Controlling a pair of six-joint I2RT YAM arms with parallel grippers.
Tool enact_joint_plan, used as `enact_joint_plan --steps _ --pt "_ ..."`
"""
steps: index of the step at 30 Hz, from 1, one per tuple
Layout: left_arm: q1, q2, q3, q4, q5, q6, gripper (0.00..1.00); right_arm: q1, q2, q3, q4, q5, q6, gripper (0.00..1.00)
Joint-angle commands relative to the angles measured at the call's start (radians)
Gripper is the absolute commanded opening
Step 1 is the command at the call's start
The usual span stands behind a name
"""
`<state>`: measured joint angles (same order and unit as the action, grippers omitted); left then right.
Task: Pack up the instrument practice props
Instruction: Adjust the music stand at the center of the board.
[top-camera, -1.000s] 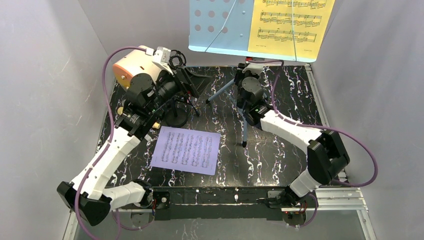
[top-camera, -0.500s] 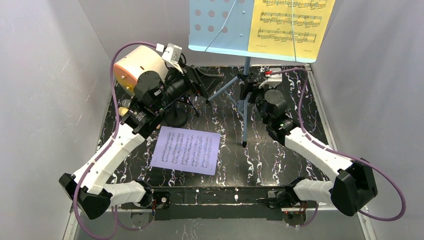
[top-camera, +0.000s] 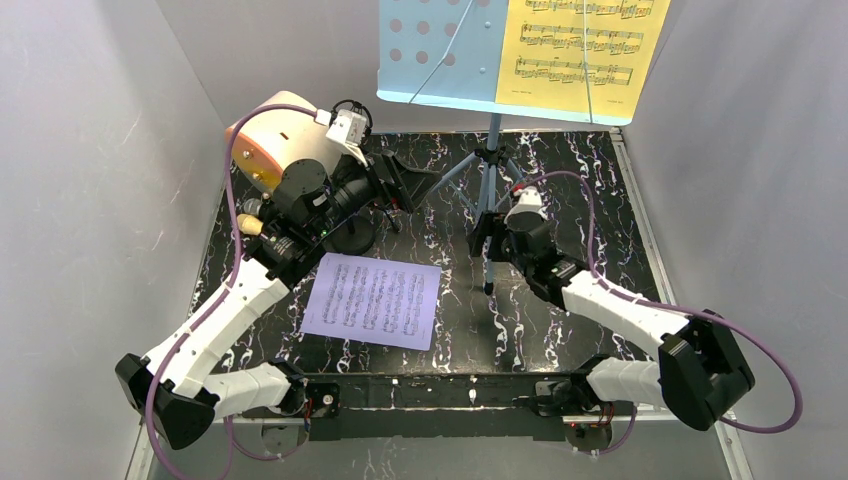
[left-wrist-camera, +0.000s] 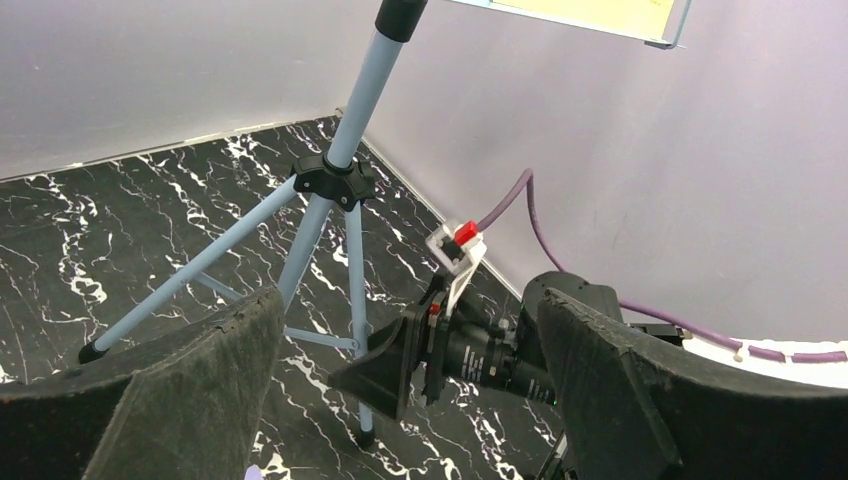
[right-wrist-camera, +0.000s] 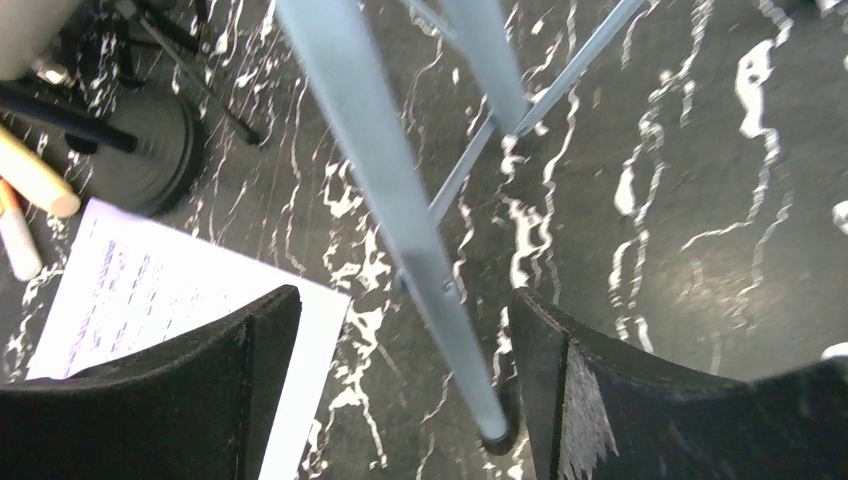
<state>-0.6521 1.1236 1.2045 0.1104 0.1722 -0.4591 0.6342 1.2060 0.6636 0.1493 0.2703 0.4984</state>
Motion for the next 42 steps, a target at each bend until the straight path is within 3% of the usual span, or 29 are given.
enact_joint_plan --steps 1,9,20,26,33,42 --pt "-0.006 -0.029 -0.001 0.014 -0.012 0.016 0.95 0.068 0.031 0.0 -0.04 0.022 0.146 0.84" --pt "-0.006 -0.016 0.014 0.017 0.003 0.002 0.96 0.176 0.103 0.052 -0.036 0.137 0.228 0.84" --pt "-0.007 0.022 0.061 0.054 0.047 -0.033 0.96 0.245 0.21 0.168 -0.014 0.115 0.224 0.87" --pt "-0.012 0.038 0.093 0.08 0.064 -0.039 0.95 0.225 0.181 0.181 -0.06 0.109 0.042 0.98" --pt "-0.032 0.073 0.162 0.137 0.059 -0.05 0.95 -0.024 0.017 0.102 -0.124 -0.1 -0.033 0.99" --pt "-0.098 0.194 0.34 0.161 0.039 -0.039 0.94 -0.449 -0.133 0.202 -0.329 -0.296 -0.114 0.99"
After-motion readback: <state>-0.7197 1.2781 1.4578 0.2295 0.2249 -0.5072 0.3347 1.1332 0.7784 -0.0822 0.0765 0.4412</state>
